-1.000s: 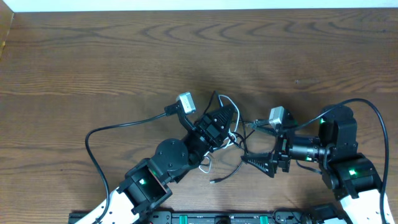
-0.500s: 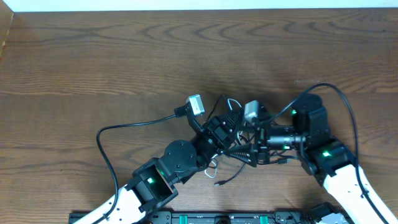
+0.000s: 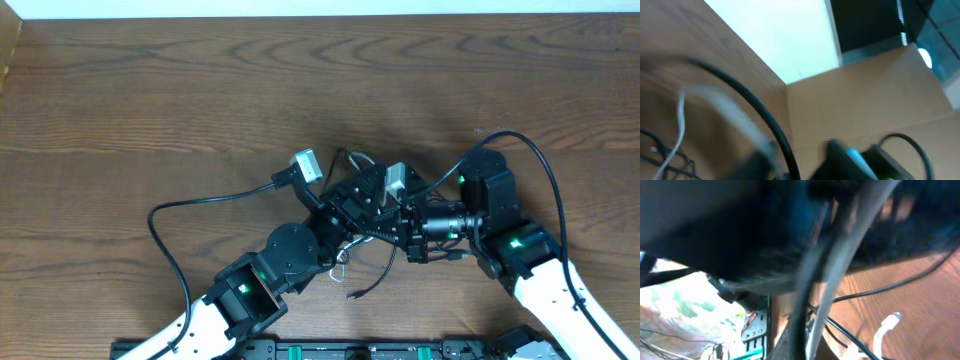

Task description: Untangle cables

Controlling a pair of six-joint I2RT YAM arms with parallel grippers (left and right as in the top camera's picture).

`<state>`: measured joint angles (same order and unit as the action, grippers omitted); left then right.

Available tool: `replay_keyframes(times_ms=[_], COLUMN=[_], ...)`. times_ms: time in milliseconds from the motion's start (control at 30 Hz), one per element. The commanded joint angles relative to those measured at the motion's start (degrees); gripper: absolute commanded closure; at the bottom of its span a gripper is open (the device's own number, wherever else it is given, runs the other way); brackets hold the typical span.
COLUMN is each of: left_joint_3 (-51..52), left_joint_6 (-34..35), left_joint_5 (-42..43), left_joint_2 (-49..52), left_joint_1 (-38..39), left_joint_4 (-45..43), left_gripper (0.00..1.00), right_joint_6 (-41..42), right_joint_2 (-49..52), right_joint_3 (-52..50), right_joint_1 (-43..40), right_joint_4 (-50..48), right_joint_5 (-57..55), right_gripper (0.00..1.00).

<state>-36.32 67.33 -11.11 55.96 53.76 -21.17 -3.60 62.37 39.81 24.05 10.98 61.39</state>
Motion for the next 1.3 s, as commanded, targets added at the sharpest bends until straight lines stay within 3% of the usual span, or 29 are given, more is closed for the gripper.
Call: replay_keyframes(times_ms=[0, 33, 133, 333, 467, 767, 867, 1067, 1267], left_joint_3=[-0.79, -0.76, -0.76, -0.76, -0.76, -0.76, -0.76, -0.76, -0.76], left_joint_6=[-8.11, -10.56, -16.41, -17.29, -24.9, -53.59, -59.95, -62.9, -70.05], left_joint_5=[-2.47, -2.47, -2.45, -2.47, -2.43, 1.27, 1.27, 2.12, 10.08], left_joint_2=[-0.35, -0.37, -0.35, -0.35, -0.35, -0.35, -0.35, -0.35, -0.63], left_joint_1=[-0.52, -0.79, -1.07, -1.07, -1.07, -1.07, -1.07, -1.07, -1.07], left_joint_4=[-0.83, -0.76, 0.83, 8.9, 12.68, 18.14, 21.51, 24.48, 25.24], left_gripper=[0.22, 0.08, 0.08, 0.07, 0.04, 0.02, 0.02, 0.02, 0.02], right_joint_6=[4.11, 5.27, 8.48, 12.61, 13.03, 14.36, 14.51, 14.93, 14.93], right_joint_2=[0.2, 0.2, -0.04, -1.77, -3.63, -6.45, -6.67, -6.64, -6.64], right_joint_3=[0.74, 0.74, 0.74, 0.74, 0.74, 0.74, 0.74, 0.74, 0.74], right_joint_1=[-0.87, -1.33, -3.8, -9.57, -12.04, -13.16, -13.18, -13.25, -13.4], right_joint_4=[0.15, 0.15, -0.09, -0.52, -1.42, -1.42, -1.4, -1.42, -1.4], right_joint_5=[-2.97, -3.85, -4.24, -2.51, 1.18, 1.66, 2.21, 2.21, 2.12], right_gripper=[0.99, 0.99, 0.99, 0.99, 0.99, 0.99, 0.99, 0.99, 0.99])
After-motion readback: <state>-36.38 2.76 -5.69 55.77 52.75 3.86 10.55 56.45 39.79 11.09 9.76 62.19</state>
